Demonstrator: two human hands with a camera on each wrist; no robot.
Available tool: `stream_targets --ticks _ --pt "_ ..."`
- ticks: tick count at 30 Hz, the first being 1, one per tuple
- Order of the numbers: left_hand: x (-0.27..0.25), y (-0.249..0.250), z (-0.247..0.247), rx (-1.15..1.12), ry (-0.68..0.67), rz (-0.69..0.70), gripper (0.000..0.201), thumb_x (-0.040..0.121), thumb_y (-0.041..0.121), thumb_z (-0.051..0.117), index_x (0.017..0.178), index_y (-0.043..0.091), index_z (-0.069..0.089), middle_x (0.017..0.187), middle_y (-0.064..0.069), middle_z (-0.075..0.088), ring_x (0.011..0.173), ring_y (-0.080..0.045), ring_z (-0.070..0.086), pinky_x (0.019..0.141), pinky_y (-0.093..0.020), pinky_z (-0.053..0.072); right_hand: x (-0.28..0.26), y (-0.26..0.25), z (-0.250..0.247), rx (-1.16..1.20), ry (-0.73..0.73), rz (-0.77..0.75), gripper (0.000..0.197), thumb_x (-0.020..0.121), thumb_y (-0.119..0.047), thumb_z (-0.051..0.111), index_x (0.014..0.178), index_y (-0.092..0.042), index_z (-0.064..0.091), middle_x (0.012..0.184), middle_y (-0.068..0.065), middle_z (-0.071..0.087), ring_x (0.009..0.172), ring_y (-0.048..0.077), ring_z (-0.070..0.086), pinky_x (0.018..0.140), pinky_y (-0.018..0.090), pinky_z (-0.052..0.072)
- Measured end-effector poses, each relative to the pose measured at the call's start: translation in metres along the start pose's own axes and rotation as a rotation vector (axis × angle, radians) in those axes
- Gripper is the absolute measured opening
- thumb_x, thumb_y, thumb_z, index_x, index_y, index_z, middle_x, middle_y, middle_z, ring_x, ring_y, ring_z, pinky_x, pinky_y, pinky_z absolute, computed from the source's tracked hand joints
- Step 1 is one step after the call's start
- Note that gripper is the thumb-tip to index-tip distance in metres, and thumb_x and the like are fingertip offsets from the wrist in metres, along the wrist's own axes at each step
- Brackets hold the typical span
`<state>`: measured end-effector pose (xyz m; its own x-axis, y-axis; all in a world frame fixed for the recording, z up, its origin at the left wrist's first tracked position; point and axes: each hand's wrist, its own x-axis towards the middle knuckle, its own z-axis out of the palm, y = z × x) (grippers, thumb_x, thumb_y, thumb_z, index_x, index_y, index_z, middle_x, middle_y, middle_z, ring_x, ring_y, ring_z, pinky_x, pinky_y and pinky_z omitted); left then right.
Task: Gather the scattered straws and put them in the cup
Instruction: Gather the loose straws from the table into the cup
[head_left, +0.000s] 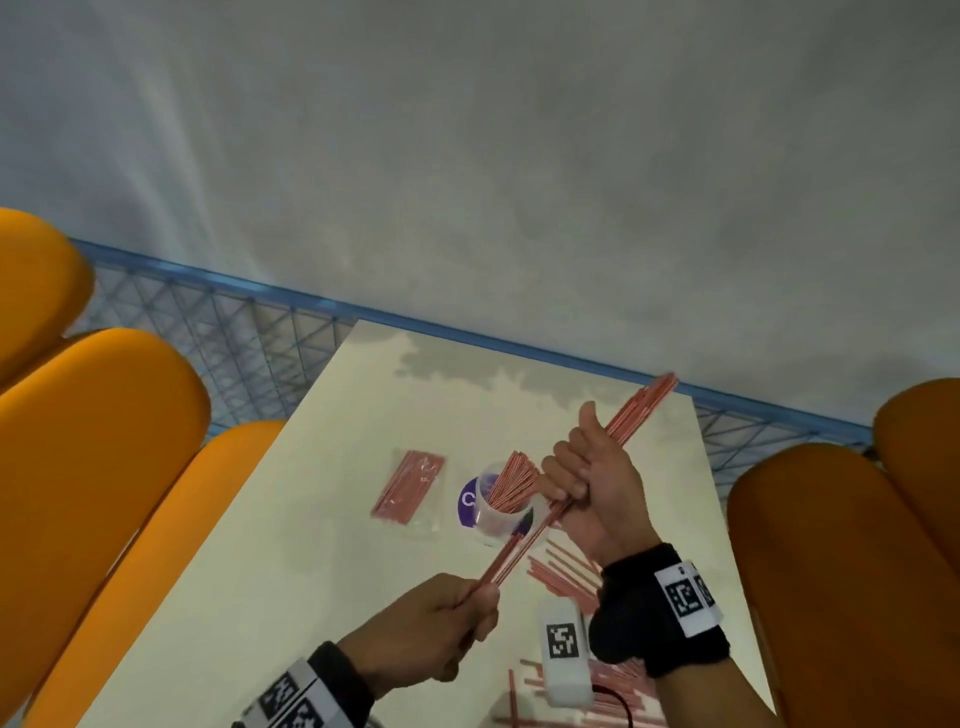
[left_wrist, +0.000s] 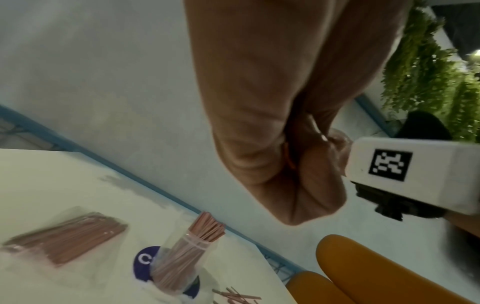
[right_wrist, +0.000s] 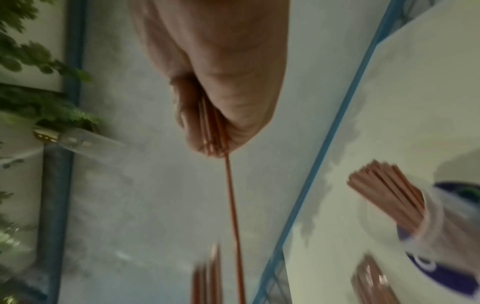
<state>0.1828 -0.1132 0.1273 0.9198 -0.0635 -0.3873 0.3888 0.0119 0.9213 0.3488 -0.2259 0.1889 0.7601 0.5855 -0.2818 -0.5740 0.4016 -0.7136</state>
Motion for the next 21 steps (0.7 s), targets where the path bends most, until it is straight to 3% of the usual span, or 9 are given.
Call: stream_targets --ticks 4,7,9,12,14,16,18,21 --pt "-0.013 -0.004 -0.015 -0.113 0.047 -0.059 0.045 0.097 0.049 0.044 0.062 0.02 0.045 0.061 -0.001 0.025 0.053 -0.015 0.017 0.049 -0.023 0.02 -0.003 -0.02 -0.019 -0.036 0.075 -0.048 0.049 0.091 -0.045 0.057 0.056 -0.02 0.032 0.047 -0.006 0.022 0.04 0.008 0.019 0.04 0.024 0.021" --pt "-0.016 0.001 -0.022 -0.273 0.113 0.009 0.043 0.098 0.043 0.045 0.063 0.018 0.042 0.062 -0.001 0.019 0.053 -0.016 0.013 0.048 -0.023 0.018 -0.016 -0.007 -0.023 -0.378 0.073 -0.008 0.042 0.083 -0.048 0.061 0.06 -0.016 0.046 0.053 -0.003 0.023 0.043 0.011 0.019 0.042 0.027 0.018" --pt "-0.014 0.009 -0.02 -0.334 0.125 0.057 0.043 0.098 0.042 0.045 0.062 0.018 0.042 0.061 0.0 0.016 0.052 -0.015 0.012 0.046 -0.023 0.018 -0.03 0.016 -0.017 -0.58 -0.019 0.048 0.041 0.08 -0.051 0.062 0.077 -0.01 0.062 0.055 -0.004 0.027 0.046 0.012 0.018 0.042 0.029 0.016" --pt "-0.008 0.017 -0.008 -0.294 0.1 0.052 0.045 0.099 0.04 0.042 0.059 0.02 0.043 0.059 0.001 0.017 0.051 -0.015 0.011 0.047 -0.024 0.016 -0.044 0.047 0.001 -0.69 -0.126 0.096 0.047 0.084 -0.046 0.067 0.096 -0.001 0.061 0.052 -0.005 0.034 0.043 0.011 0.025 0.041 0.025 0.018" --pt "-0.005 0.017 -0.001 -0.219 0.086 0.042 0.047 0.1 0.041 0.04 0.056 0.023 0.043 0.055 0.003 0.021 0.048 -0.014 0.014 0.046 -0.023 0.018 -0.047 0.057 0.009 -0.825 -0.133 0.059 0.037 0.085 -0.039 0.069 0.092 -0.003 0.067 0.048 -0.005 0.051 0.04 0.01 0.044 0.039 0.019 0.031" --pt "-0.005 0.016 0.002 -0.129 0.066 0.044 0.045 0.099 0.043 0.04 0.059 0.023 0.048 0.051 0.004 0.028 0.046 -0.013 0.022 0.046 -0.022 0.025 -0.049 0.06 0.01 -0.849 -0.112 0.033 0.036 0.09 -0.037 0.064 0.077 -0.004 0.069 0.049 0.0 0.059 0.042 0.014 0.054 0.041 0.017 0.039" --pt "-0.006 0.016 0.001 0.004 0.006 0.039 0.043 0.097 0.048 0.04 0.072 0.018 0.058 0.053 0.001 0.047 0.049 -0.015 0.041 0.053 -0.024 0.038 -0.048 0.062 0.004 -0.8 -0.072 0.052 0.045 0.091 -0.043 0.059 0.063 -0.008 0.062 0.046 0.003 0.052 0.04 0.019 0.049 0.042 0.022 0.039" --pt "-0.009 0.011 -0.011 0.237 -0.057 -0.01 0.045 0.096 0.054 0.04 0.099 0.017 0.065 0.081 0.003 0.068 0.076 -0.014 0.064 0.071 -0.027 0.052 -0.044 0.062 -0.006 -0.785 -0.022 0.082 0.048 0.09 -0.05 0.058 0.057 -0.016 0.048 0.051 0.001 0.038 0.044 0.015 0.035 0.046 0.026 0.033"
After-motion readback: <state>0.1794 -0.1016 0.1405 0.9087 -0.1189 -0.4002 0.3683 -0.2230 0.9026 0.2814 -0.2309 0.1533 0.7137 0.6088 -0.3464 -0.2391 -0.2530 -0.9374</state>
